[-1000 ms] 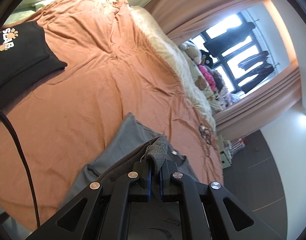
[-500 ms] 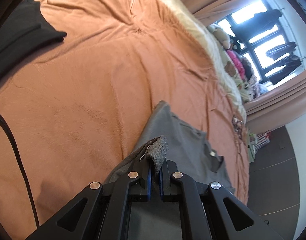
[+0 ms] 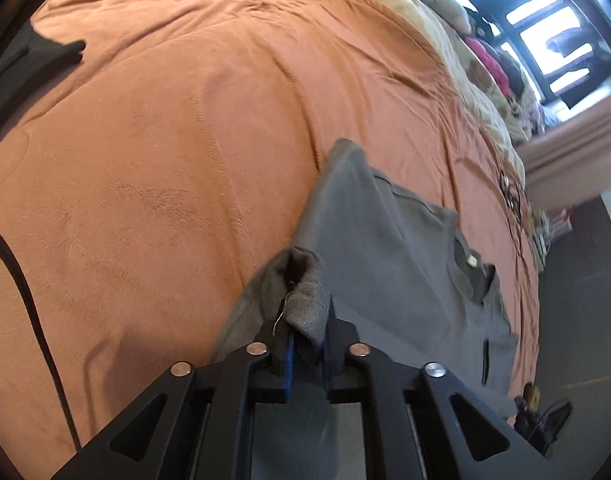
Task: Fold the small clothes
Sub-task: 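Lower the hem onto the shirt and open both tools, then move both tools to the folded edge of the grey shirt and pinch it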
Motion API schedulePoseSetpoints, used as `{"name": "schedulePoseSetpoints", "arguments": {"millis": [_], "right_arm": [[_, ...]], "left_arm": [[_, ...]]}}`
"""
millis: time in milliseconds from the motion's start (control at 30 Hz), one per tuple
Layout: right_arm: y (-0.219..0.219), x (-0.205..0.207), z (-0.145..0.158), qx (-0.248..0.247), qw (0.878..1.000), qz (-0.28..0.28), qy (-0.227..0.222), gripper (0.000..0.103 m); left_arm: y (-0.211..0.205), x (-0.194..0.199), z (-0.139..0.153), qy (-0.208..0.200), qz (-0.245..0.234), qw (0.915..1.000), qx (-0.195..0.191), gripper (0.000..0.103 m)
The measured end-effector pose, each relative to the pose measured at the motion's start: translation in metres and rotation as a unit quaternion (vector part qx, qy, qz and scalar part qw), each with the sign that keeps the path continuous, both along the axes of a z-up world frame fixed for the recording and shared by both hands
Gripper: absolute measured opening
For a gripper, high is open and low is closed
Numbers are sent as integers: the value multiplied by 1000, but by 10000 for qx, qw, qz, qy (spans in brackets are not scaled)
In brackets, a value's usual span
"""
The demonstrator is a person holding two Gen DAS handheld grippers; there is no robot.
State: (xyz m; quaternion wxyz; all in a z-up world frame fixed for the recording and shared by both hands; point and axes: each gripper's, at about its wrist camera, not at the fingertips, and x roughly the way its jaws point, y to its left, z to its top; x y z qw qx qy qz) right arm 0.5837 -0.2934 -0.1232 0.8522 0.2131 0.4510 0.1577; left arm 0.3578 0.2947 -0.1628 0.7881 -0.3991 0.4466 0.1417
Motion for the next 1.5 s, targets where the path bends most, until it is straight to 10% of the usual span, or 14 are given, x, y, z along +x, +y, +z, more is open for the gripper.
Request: {"name": "schedulePoseSetpoints", "arguments": {"millis": [33, 100, 133, 533, 1033, 1500], "right_arm": [[1, -5, 6, -69, 10000, 32, -52, 25], [3, -18, 21, -264, 9994, 56, -212, 79], [0, -25, 28, -334, 9990, 71, -302, 83], [-6, -76, 65, -1491, 9873, 498, -229, 84], [48, -49, 38, -2556, 9608, 1042, 241, 84], [89, 27, 1, -2628, 9574, 1192, 141, 84]], "left_arm": [[-1, -3, 4, -6, -33, 10000, 37, 36], [-3, -10, 16, -26, -61, 9997, 255, 61], [-3, -14, 22, -50, -66, 9992, 403, 72], [-19, -43, 48, 536, -1182, 9763, 1731, 85], [-46, -9, -17, 1927, -2391, 9112, 2746, 85], [-22, 58, -23, 1912, -2113, 9104, 2998, 85]]}}
